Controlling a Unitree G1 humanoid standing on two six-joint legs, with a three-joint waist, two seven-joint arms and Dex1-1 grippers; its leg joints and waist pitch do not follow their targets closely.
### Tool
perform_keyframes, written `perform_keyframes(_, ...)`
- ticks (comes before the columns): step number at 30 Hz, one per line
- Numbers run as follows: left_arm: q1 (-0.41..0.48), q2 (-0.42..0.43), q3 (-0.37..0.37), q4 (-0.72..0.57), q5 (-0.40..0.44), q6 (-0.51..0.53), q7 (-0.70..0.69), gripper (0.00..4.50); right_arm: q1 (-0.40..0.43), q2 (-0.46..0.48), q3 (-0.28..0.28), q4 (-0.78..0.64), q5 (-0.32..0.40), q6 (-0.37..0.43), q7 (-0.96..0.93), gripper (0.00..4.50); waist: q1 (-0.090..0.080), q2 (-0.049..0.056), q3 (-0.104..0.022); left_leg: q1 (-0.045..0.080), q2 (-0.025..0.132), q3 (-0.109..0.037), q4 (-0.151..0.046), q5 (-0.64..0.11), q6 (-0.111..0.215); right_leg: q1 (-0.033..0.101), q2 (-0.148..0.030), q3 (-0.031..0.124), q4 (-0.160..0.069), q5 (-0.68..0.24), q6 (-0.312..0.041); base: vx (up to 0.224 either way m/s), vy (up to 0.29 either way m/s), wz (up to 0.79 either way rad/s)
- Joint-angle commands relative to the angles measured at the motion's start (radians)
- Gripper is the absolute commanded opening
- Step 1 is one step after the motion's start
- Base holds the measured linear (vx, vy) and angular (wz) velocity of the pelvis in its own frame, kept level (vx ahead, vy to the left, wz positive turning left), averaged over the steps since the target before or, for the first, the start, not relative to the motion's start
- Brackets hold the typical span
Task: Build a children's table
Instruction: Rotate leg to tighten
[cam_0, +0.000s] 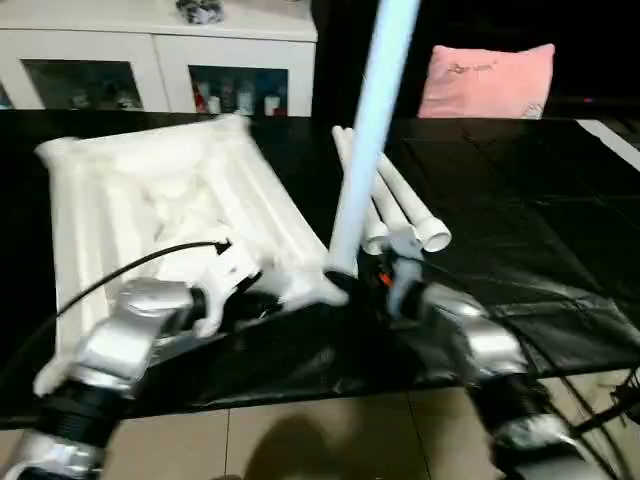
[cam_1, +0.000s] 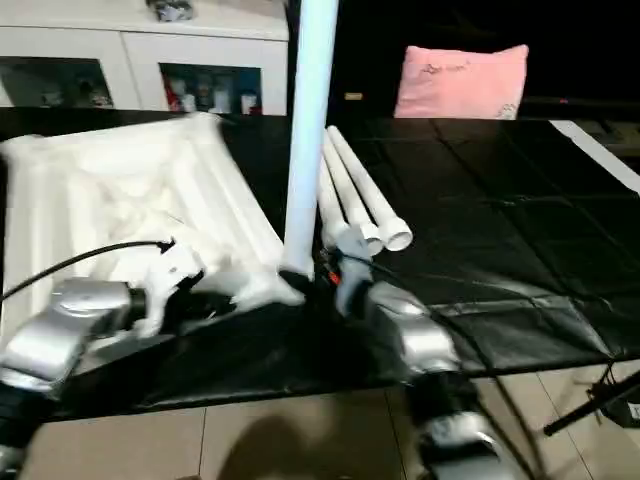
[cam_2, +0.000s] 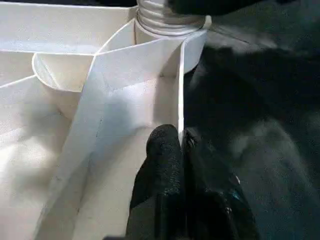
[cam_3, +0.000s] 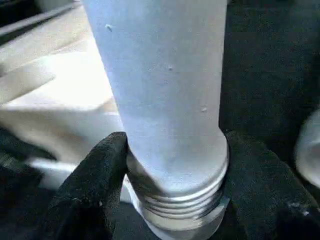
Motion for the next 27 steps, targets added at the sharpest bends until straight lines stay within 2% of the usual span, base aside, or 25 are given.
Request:
perform_keyframes(1,-0.038,-0.072,0.001,-0.077,-0.009,0.002,0.069,0.00,0.000,0.061,0.054,0.083,-0.039,0.034,-0.031,2.67,0.006,0.009,-0.046,-0.002,0.041,-0.019,-0.085,-0.262,-0.032,0.029,-0.073,0.058,-0.103,-0.309,-0.166,0.000,0.000,0.00)
perform_keyframes(3,-0.038,-0.080,-0.007,-0.084,0.002,0.007,0.085,0.00,-0.003,0.069,0.053,0.082,-0.042,0.027,-0.027,2.67,0.006,0.013,-0.049,-0.001,0.042,-0.018,-0.083,-0.246,-0.026,0.030,-0.072,0.058,-0.100,-0.261,-0.175,0.000,0.000,0.00)
perform_keyframes(4,-0.043,-0.080,-0.020,-0.084,0.013,0.001,0.097,0.00,-0.004,0.070,0.046,0.072,-0.043,0.016,-0.023,3.37,0.007,0.012,-0.048,-0.002,0.042,-0.017,-0.083,-0.243,-0.023,0.031,-0.072,0.059,-0.100,-0.247,-0.176,0.000,0.000,0.00)
perform_keyframes(6,-0.045,-0.075,-0.026,-0.077,0.014,-0.008,0.095,0.00,-0.001,0.062,0.039,0.063,-0.037,0.010,-0.014,3.40,0.010,0.011,-0.049,-0.003,0.040,-0.015,-0.082,-0.218,-0.011,0.033,-0.071,0.059,-0.097,-0.209,-0.180,0.000,0.000,0.00)
perform_keyframes(9,-0.045,-0.065,-0.037,-0.072,0.028,-0.024,0.087,0.00,0.006,0.042,0.024,0.048,-0.021,-0.008,0.001,3.78,0.013,0.013,-0.052,-0.003,0.039,-0.013,-0.080,-0.190,-0.004,0.037,-0.071,0.060,-0.093,-0.156,-0.190,0.000,0.000,0.00)
perform_keyframes(10,-0.044,-0.060,-0.041,-0.070,0.031,-0.030,0.082,0.00,0.009,0.033,0.018,0.045,-0.016,-0.016,0.009,3.78,0.014,0.013,-0.051,-0.005,0.039,-0.013,-0.080,-0.186,0.000,0.037,-0.070,0.059,-0.093,-0.145,-0.191,0.000,0.000,0.00)
perform_keyframes(11,-0.043,-0.043,-0.048,-0.053,0.031,-0.049,0.056,0.00,0.021,-0.002,0.005,0.024,0.000,-0.026,0.050,3.78,0.014,0.015,-0.051,-0.004,0.039,-0.013,-0.080,-0.188,0.001,0.038,-0.070,0.059,-0.093,-0.144,-0.191,0.000,0.000,0.00)
perform_keyframes(12,-0.043,-0.043,-0.048,-0.053,0.031,-0.049,0.056,0.00,0.021,-0.002,0.005,0.024,0.000,-0.026,0.050,3.96,0.015,0.016,-0.051,-0.003,0.040,-0.013,-0.080,-0.195,0.004,0.038,-0.070,0.059,-0.094,-0.144,-0.191,0.000,0.000,0.00)
perform_keyframes(13,-0.040,-0.020,-0.057,-0.032,0.032,-0.089,0.017,0.00,0.037,-0.043,0.000,-0.010,0.012,-0.037,0.102,4.10,0.020,0.019,-0.051,0.001,0.040,-0.012,-0.079,-0.199,0.008,0.038,-0.068,0.058,-0.096,-0.138,-0.190,0.000,0.000,0.00)
perform_keyframes(15,-0.038,-0.003,-0.062,-0.015,0.036,-0.122,-0.008,0.00,0.052,-0.073,-0.002,-0.042,0.018,-0.045,0.149,4.26,0.021,0.019,-0.050,-0.002,0.040,-0.012,-0.081,-0.201,0.013,0.040,-0.067,0.058,-0.096,-0.137,-0.189,0.000,0.000,0.00)
perform_keyframes(17,-0.038,0.011,-0.064,0.002,0.034,-0.149,-0.032,0.00,0.065,-0.105,0.003,-0.072,0.021,-0.052,0.201,4.34,0.023,0.019,-0.050,-0.003,0.040,-0.011,-0.080,-0.191,0.012,0.040,-0.069,0.059,-0.093,-0.128,-0.193,0.000,0.000,0.00)
perform_keyframes(18,-0.040,0.029,-0.069,0.022,0.031,-0.188,-0.068,0.00,0.078,-0.138,0.009,-0.098,0.027,-0.059,0.252,4.43,0.027,0.025,-0.049,-0.003,0.038,-0.013,-0.079,-0.191,0.016,0.041,-0.069,0.058,-0.097,-0.136,-0.192,0.000,0.000,0.00)
perform_keyframes(19,-0.041,0.042,-0.074,0.035,0.029,-0.212,-0.092,0.00,0.086,-0.160,0.013,-0.117,0.031,-0.064,0.288,4.43,0.031,0.022,-0.050,-0.001,0.039,-0.012,-0.078,-0.190,0.021,0.042,-0.068,0.058,-0.097,-0.131,-0.190,0.000,0.000,0.00)
perform_keyframes(22,-0.046,0.069,-0.079,0.066,0.020,-0.241,-0.145,0.00,0.098,-0.213,0.019,-0.149,0.049,-0.077,0.379,4.43,0.036,0.024,-0.051,-0.002,0.039,-0.011,-0.078,-0.182,0.026,0.042,-0.069,0.057,-0.095,-0.112,-0.198,0.000,0.000,0.00)
perform_keyframes(27,-0.049,0.147,-0.121,0.114,-0.004,-0.353,-0.339,0.00,0.091,-0.321,0.056,-0.176,0.059,-0.055,0.554,4.43,0.037,0.027,-0.051,-0.001,0.041,-0.011,-0.077,-0.182,0.034,0.043,-0.068,0.056,-0.092,-0.097,-0.219,0.000,0.000,0.00)
